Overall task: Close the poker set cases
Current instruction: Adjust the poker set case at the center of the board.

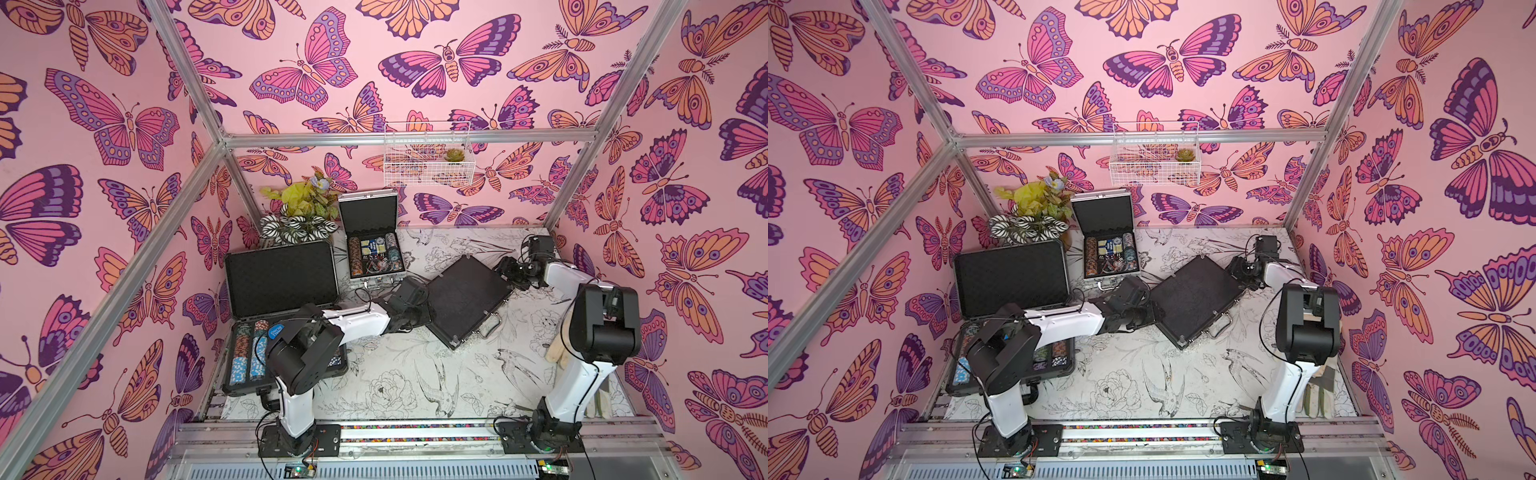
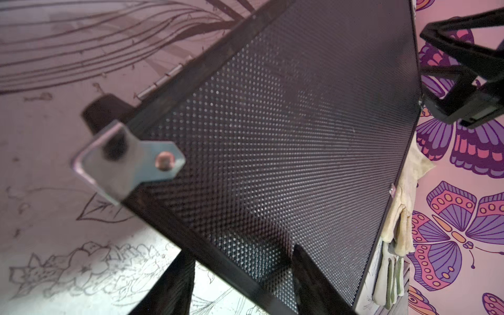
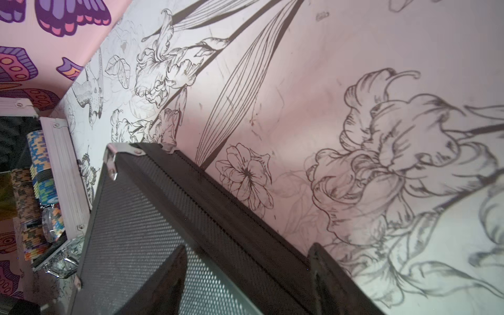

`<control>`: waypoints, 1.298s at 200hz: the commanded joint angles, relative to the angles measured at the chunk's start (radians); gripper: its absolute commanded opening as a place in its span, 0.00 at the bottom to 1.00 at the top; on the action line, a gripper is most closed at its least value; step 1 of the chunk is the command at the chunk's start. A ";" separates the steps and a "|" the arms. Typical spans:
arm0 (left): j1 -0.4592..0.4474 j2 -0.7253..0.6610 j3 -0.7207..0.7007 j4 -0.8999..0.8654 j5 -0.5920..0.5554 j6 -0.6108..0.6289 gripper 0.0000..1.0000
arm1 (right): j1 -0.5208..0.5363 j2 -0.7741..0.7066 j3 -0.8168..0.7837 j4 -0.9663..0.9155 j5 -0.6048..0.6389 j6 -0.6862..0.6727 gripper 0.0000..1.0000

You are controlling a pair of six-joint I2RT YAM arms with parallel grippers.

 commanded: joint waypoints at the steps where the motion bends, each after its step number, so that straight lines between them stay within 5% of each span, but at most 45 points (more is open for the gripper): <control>1: 0.008 0.080 0.054 -0.023 0.019 0.108 0.56 | 0.005 -0.064 -0.100 -0.041 -0.029 0.050 0.71; 99: 0.041 0.245 0.320 -0.185 0.016 0.296 0.59 | -0.013 -0.374 -0.420 0.014 0.042 0.133 0.72; 166: 0.084 0.378 0.483 -0.186 0.085 0.312 0.61 | -0.005 -0.549 -0.612 0.122 0.028 0.295 0.71; 259: 0.108 0.485 0.657 -0.176 0.171 0.316 0.61 | 0.237 -0.639 -0.695 0.325 0.257 0.572 0.75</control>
